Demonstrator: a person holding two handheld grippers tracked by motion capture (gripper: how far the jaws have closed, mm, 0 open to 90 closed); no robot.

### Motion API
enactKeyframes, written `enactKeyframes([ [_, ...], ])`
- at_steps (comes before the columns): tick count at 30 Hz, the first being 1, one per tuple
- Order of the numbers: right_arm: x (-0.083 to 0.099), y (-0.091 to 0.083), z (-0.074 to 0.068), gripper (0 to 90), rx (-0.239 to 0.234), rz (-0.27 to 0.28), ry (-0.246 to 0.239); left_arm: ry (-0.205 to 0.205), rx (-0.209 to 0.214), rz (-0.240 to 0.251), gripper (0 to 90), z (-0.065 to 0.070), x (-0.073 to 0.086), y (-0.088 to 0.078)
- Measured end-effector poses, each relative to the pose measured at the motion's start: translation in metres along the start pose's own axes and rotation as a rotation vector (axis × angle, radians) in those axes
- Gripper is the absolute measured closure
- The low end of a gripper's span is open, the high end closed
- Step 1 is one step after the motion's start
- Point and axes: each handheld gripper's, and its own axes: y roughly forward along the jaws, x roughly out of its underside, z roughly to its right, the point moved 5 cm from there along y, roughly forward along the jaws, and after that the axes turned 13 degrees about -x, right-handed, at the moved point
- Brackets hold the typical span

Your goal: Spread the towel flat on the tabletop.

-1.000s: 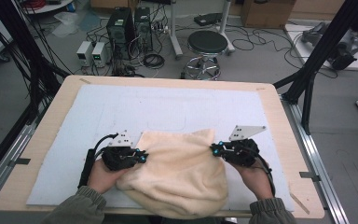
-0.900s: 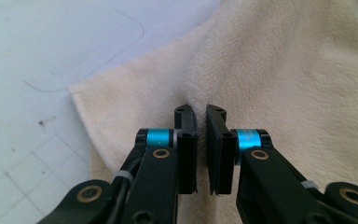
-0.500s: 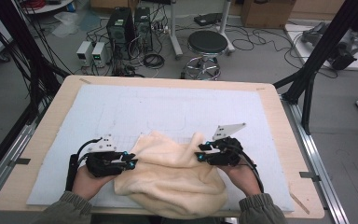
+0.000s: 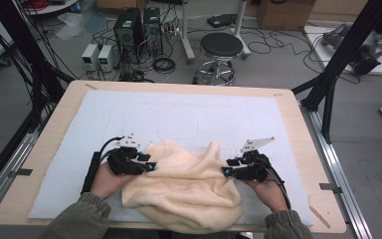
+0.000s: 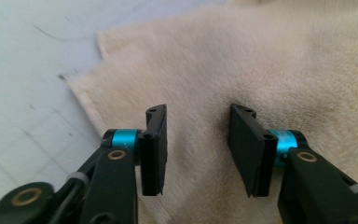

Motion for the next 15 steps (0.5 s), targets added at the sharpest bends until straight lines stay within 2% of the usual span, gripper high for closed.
enactKeyframes([
  [2,0.006,0.005,0.000,78.3,-0.010,-0.041,-0.004,0.013,-0.008,-0.001,68.9,0.002,0.001,0.002],
  [3,0.007,0.005,0.000,81.2,-0.004,-0.037,-0.016,0.014,-0.014,0.001,72.8,0.003,0.002,0.002],
  [5,0.008,0.000,-0.001,81.6,0.002,-0.034,-0.017,0.010,-0.030,0.009,77.6,0.003,0.003,0.001],
  [7,0.006,-0.009,-0.004,81.7,0.023,-0.002,-0.030,0.009,-0.051,0.022,80.6,0.002,0.002,-0.001],
  [10,0.003,-0.027,-0.009,81.8,0.058,0.056,-0.046,0.006,-0.086,0.048,81.7,0.001,0.001,-0.008],
  [13,0.002,-0.042,-0.017,82.2,0.096,0.083,-0.069,0.005,-0.113,0.080,82.0,0.004,0.002,-0.016],
  [15,0.006,-0.045,-0.026,82.0,0.076,0.084,-0.068,0.025,-0.119,0.076,82.1,0.007,0.006,-0.022],
])
